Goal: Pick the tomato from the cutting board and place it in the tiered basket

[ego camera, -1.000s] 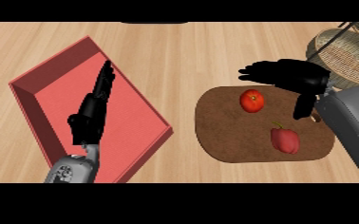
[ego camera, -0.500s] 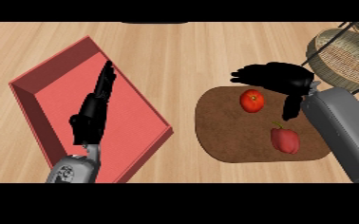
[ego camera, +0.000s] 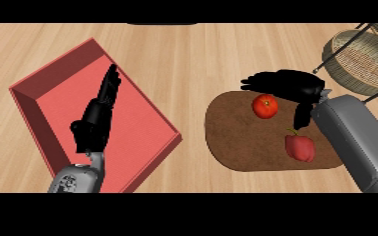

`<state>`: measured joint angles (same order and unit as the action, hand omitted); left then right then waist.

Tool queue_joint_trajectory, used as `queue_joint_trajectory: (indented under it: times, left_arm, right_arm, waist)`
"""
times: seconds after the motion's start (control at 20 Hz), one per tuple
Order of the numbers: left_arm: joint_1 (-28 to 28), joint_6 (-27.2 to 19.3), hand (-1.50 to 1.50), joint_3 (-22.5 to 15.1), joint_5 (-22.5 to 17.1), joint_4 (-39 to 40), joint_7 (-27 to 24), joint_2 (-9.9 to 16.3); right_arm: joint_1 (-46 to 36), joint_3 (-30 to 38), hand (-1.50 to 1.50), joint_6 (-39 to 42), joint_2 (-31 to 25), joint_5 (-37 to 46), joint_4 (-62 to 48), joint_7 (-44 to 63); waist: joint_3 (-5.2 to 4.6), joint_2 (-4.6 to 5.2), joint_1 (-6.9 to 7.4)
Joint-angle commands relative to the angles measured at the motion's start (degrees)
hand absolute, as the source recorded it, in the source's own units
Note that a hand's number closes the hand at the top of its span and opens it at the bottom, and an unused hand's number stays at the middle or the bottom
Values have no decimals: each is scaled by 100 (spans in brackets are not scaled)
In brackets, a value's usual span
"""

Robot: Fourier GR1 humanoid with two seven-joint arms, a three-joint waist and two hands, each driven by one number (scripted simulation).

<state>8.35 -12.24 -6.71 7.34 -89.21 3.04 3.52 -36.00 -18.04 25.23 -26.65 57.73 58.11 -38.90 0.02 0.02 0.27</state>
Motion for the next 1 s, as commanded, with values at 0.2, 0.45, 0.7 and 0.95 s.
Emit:
queue_joint_trajectory:
  times: [0.2,0.45,0.7,0.95]
  left_arm:
    - [242,-10,0,-17,151,-210,445,-74]
    - [161,72,0,83,115,142,2,-115]
    - [-135,33,0,9,205,-95,-42,-113]
    - [-269,50,0,295,39,-213,-68,84]
  right_arm:
    - [219,145,-150,-351,399,136,-552,-330]
    - [65,422,150,-616,678,158,-371,-237]
    - [549,453,150,-1583,134,518,-190,-757]
    - [1764,698,150,-2604,-1875,1183,-349,-966]
  waist:
    - [0,5,7]
    - [-2,4,-2]
    - [-1,-3,-19]
    - [8,-42,-383]
